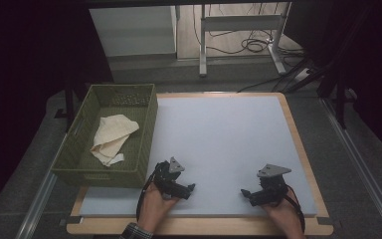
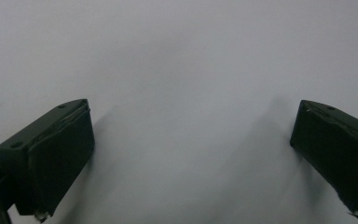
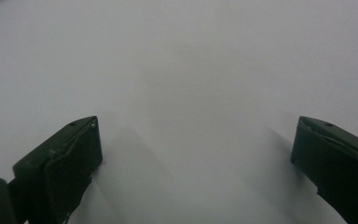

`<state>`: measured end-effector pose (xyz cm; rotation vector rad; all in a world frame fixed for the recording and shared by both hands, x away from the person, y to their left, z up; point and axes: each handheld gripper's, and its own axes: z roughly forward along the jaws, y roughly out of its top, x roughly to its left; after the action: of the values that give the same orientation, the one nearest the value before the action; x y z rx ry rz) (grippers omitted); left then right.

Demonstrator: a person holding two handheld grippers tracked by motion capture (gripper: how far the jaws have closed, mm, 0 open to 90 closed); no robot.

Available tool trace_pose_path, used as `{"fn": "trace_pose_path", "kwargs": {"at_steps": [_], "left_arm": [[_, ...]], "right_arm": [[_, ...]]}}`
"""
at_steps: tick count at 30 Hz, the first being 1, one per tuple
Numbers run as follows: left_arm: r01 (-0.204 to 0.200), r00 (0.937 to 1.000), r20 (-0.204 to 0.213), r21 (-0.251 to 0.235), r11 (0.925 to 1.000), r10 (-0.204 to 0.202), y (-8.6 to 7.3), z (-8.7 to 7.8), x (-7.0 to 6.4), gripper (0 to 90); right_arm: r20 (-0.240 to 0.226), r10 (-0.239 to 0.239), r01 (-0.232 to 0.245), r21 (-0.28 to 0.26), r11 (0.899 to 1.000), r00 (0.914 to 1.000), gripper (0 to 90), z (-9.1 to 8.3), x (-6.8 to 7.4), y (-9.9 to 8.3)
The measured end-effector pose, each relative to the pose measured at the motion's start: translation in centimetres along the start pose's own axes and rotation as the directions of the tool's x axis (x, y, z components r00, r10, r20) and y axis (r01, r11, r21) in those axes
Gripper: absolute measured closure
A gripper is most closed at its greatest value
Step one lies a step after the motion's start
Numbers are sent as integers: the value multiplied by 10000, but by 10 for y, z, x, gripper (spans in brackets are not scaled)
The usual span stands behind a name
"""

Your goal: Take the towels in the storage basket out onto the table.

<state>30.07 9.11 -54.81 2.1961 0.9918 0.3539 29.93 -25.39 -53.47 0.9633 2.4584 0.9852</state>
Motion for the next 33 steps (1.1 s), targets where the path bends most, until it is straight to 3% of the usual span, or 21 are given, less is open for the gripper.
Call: {"fn": "trace_pose_path", "kwargs": {"at_steps": [33], "left_arm": [[8, 9999, 126, 4, 10000, -8, 0, -1, 1, 0]], "right_arm": [[12, -16, 16, 4, 10000, 10000, 19, 0, 0, 0]]}}
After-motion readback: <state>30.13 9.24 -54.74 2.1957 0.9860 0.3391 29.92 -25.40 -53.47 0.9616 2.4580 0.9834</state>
